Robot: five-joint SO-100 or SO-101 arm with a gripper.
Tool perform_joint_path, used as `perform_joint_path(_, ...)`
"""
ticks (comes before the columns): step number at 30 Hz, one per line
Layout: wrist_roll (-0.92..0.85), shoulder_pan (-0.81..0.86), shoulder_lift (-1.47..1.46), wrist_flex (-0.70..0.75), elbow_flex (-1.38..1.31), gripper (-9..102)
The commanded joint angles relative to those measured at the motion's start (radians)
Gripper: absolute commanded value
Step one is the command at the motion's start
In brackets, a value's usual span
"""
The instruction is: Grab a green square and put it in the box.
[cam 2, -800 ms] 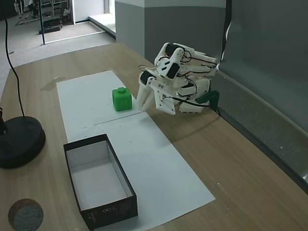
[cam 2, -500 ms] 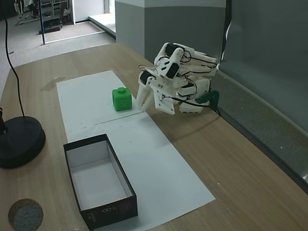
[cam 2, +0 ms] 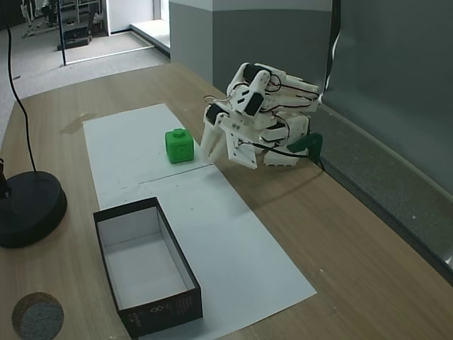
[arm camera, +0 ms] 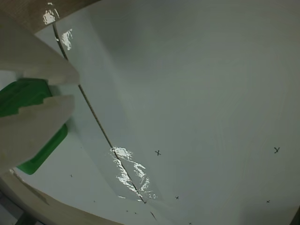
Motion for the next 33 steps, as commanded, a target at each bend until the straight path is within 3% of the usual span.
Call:
perform_joint_path(1, 0.005, 0.005, 0.021, 0.020, -0.061, 0)
perform_joint_path(21, 0.000, -0.005, 0.023, 0.017, -0.061, 0)
perform_joint_path(25, -0.003, 0.023, 0.023, -0.061, -0.071, 0)
perform_joint_path(28, -0.040, 0.170, 0.023, -0.212, -0.074, 7)
perform_joint_path(33, -0.267, 0.480, 0.020, -0.382, -0.095, 25)
